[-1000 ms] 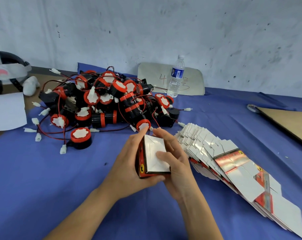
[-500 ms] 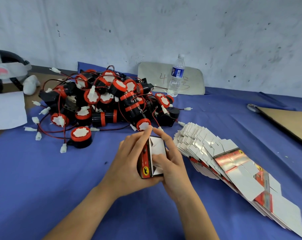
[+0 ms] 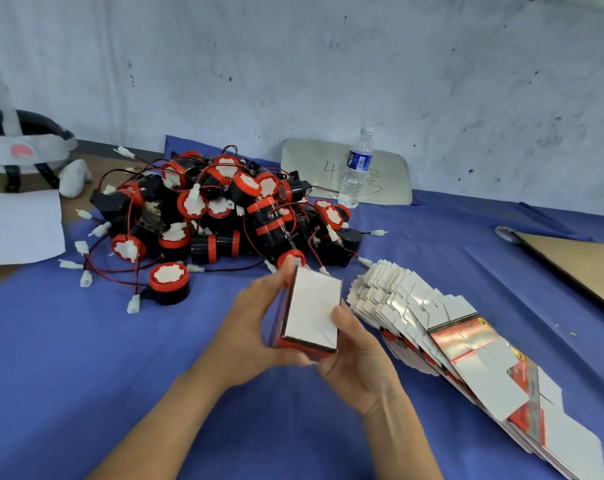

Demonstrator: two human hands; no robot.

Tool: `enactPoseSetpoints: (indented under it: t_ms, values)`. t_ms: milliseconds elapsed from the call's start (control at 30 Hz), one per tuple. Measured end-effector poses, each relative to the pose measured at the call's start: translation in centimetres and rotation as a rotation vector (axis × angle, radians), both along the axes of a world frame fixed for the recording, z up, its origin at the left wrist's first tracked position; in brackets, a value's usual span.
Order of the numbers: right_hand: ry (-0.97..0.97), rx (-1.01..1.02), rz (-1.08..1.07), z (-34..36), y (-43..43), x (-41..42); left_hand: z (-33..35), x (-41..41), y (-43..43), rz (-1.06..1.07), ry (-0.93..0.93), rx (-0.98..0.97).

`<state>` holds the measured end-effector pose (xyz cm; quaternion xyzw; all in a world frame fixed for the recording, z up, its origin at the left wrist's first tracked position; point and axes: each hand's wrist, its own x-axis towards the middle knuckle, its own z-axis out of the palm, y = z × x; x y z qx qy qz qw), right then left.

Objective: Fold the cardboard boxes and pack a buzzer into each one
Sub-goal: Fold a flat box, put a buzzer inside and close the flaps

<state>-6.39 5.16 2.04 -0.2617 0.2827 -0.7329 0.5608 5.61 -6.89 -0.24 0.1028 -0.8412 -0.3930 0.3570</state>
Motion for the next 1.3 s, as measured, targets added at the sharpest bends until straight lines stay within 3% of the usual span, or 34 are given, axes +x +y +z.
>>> enactPoseSetpoints:
  t_ms: [67, 100, 167, 267, 333, 467, 567, 600, 667, 733, 767, 833, 967, 1100, 1300]
  values:
    - [0.044, -0.023, -0.185, -0.2, -0.3, -0.1, -0.3, 0.4, -1.8, 0.33, -0.021, -0.126]
    - [0.172, -0.016, -0.334, -0.3, -0.3, -0.1, -0.6, 0.8, -2.8, 0.56, -0.047, -0.133]
    - [0.716, -0.026, -0.663, -0.4, -0.2, -0.2, -1.3, 2.0, -4.7, 0.906, -0.172, -0.036]
    - [1.701, -0.013, -0.809, -2.0, -0.7, 0.1, -2.6, 3.3, -6.0, 1.02, -0.463, 0.097]
    - [1.938, 0.008, -0.697, -3.1, -1.1, 1.0, -2.8, 3.4, -6.1, 1.068, -0.47, 0.041]
    - [1.729, -0.109, -0.617, -2.9, -1.2, 2.2, -2.0, 2.2, -5.3, 1.068, -0.335, 0.077]
    - [1.53, -0.165, -0.789, -2.5, -1.0, 2.3, -1.9, 1.2, -4.4, 0.998, -0.456, -0.008]
    - [1.454, -0.153, -0.831, -2.4, -1.0, 2.4, -1.8, 0.9, -4.1, 0.978, -0.421, -0.012]
    - [1.289, -0.12, -0.859, -2.2, -0.8, 2.7, -1.1, 0.6, -3.3, 0.906, -0.143, 0.066]
    - [1.106, -0.083, -0.82, -2.0, -0.7, 2.9, 0.0, 0.8, -2.3, 0.742, 0.298, 0.115]
    - [0.991, -0.071, -0.767, -1.8, -0.6, 3.0, 0.7, 1.0, -1.6, 0.647, 0.457, 0.068]
    - [0.769, -0.064, -0.626, -1.7, -0.4, 3.1, 1.6, 1.4, 0.2, 0.493, 0.589, -0.135]
    - [0.597, -0.048, -0.539, -1.3, -0.5, 2.9, 1.4, 0.2, 3.4, 0.181, 0.436, -0.485]
    - [0.559, -0.04, -0.647, -0.7, -0.2, 2.2, 0.8, -0.5, 4.0, 0.005, 0.268, -0.486]
    - [0.613, -0.015, -0.83, -0.4, -0.2, 2.0, 0.3, -0.3, 3.5, 0.134, 0.328, -0.387]
